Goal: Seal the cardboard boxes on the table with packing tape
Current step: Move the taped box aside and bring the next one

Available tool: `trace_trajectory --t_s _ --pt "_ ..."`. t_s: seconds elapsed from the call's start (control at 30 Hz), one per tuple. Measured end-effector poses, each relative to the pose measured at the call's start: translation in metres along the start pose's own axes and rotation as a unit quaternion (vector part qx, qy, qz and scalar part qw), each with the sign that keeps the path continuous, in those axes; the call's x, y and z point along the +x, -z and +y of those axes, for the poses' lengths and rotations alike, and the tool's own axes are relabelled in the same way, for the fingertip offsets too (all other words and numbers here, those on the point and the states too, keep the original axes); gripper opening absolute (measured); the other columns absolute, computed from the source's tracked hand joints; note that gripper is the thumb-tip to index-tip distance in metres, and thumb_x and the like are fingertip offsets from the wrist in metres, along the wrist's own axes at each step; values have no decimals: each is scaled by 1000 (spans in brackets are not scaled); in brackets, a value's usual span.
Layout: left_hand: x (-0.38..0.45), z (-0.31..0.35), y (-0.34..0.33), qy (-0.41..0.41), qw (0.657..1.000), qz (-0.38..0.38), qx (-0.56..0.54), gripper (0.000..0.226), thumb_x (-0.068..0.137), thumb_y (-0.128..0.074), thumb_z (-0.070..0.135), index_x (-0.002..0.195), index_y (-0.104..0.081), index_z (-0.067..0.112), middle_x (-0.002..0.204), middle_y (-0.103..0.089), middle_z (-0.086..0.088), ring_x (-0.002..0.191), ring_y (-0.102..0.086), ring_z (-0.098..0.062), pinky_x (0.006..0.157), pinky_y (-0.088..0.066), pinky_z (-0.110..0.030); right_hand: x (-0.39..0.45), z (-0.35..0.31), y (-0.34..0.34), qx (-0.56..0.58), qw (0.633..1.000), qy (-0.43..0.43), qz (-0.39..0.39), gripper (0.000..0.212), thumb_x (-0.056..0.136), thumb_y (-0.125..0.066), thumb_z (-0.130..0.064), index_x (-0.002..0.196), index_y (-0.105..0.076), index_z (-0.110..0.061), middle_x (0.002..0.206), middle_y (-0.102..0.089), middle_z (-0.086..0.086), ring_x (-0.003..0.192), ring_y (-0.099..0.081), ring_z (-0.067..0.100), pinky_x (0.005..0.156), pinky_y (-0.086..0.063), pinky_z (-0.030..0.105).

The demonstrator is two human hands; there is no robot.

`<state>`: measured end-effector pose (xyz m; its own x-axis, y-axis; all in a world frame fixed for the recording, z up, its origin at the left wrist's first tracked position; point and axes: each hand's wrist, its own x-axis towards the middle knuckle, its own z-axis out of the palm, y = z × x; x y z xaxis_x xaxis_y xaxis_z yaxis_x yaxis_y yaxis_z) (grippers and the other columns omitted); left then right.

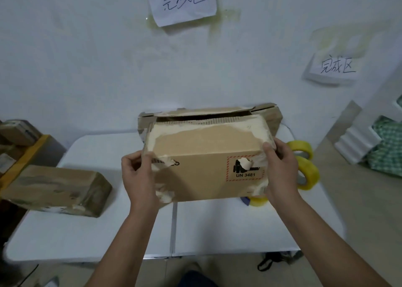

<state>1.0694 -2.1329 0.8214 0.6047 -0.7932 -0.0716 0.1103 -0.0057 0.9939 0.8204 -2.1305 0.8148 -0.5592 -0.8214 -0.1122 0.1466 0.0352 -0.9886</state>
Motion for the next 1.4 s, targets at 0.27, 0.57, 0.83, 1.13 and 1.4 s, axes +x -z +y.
trace_trajectory --t_s 0.27,0.57,0.83,1.13,1.4 --pt "-36 -2 18 -42 999 9 -24 20 93 -65 20 76 -55 24 73 -58 15 71 -53 -1 71 -45 -15 -24 -10 21 1 999 0 44 28 73 -54 -41 99 -63 -37 116 -63 1 103 -63 18 93 -53 49" --pt "-54 -4 52 -63 998 2 -10 24 93 -62 12 74 -54 22 68 -56 17 67 -52 3 65 -43 -7 -55 -14 40 9 999 -14 42 36 71 -55 -40 105 -60 -29 120 -59 8 103 -62 22 83 -53 41" --pt "-35 -4 45 -72 997 -17 -3 21 92 -62 17 76 -55 27 77 -58 13 74 -53 -2 70 -44 -16 -65 3 28 10 996 -30 84 22 84 -51 -31 105 -58 -31 113 -61 2 98 -62 17 76 -52 34" --pt "-23 -11 45 -62 998 -4 12 14 93 -60 18 82 -54 24 82 -58 11 74 -53 -2 74 -46 -19 -66 0 12 10 995 0 95 35 66 -51 -43 98 -58 -31 117 -59 8 99 -62 21 91 -53 48" --pt "-84 -3 68 -62 998 21 5 13 92 -70 28 86 -59 23 86 -63 9 79 -59 -2 75 -50 -16 -85 2 55 2 1000 3 27 32 69 -54 -46 100 -58 -40 121 -59 1 104 -62 15 94 -53 44"
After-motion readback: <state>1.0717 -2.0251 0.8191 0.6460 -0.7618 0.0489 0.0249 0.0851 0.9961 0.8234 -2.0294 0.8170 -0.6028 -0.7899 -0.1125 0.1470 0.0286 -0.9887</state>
